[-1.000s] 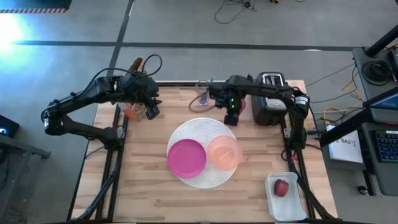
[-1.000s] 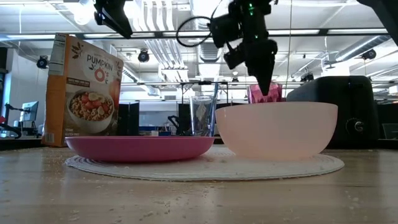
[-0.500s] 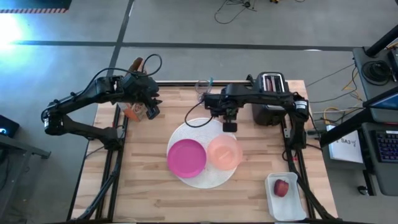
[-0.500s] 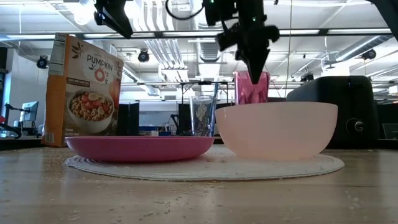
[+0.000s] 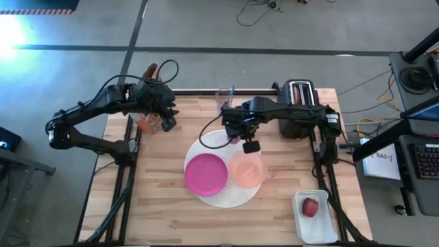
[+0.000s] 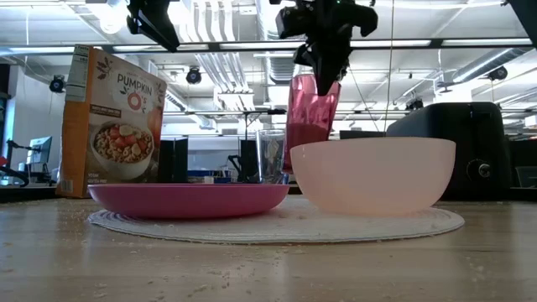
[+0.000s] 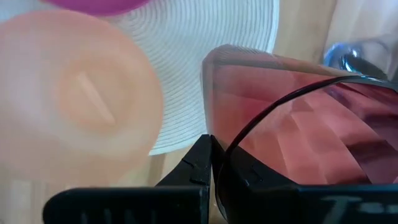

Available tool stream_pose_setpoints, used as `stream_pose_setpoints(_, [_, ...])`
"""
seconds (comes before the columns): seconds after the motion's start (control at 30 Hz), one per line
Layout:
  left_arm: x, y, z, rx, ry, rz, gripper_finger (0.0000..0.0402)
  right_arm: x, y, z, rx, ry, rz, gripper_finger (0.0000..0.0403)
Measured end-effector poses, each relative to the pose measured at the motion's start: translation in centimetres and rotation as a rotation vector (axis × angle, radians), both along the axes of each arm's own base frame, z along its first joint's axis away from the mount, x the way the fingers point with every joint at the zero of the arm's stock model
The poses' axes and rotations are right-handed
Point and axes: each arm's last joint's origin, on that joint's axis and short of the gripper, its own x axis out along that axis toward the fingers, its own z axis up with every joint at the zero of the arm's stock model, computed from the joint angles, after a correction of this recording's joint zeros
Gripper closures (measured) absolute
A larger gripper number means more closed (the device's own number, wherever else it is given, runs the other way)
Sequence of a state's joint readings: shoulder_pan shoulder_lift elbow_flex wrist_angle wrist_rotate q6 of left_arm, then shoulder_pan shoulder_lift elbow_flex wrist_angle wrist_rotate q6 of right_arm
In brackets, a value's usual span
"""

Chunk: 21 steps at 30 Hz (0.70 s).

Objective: Arrange a breakfast setting
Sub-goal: Put the red cup with rice inside on the white tablemat to the top right of the pink plate

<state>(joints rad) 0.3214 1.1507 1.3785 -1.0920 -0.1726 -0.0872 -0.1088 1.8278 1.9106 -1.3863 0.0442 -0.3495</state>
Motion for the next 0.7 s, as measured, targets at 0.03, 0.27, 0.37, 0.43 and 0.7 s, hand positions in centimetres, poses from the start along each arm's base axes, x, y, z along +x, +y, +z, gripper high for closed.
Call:
stream_pose_setpoints(0.03, [0.0,0.0,0.0,0.000,0.000,0.000,0.0272,0.1,0.2,0.0,-0.004,-0.010,0.014,0.0394])
stream_pose_setpoints(0.27, [0.0,0.0,0.0,0.000,0.000,0.000,0.0272,0.6,0.8,0.0,0.002,-0.055,0.016,0.0394])
stream_pose_setpoints(0.37, [0.0,0.0,0.0,0.000,0.000,0.000,0.0272,1.2,1.0,-0.4,0.017,-0.077,0.025,0.0394])
stream_pose_setpoints(0.43, [0.0,0.0,0.0,0.000,0.000,0.000,0.0272,1.6,1.2,-1.0,0.023,-0.059,0.040,0.0394])
stream_pose_setpoints(0.7, [0.0,0.0,0.0,0.000,0.001,0.000,0.0272,2.3,1.1,-2.8,0.017,0.010,0.033,0.0394])
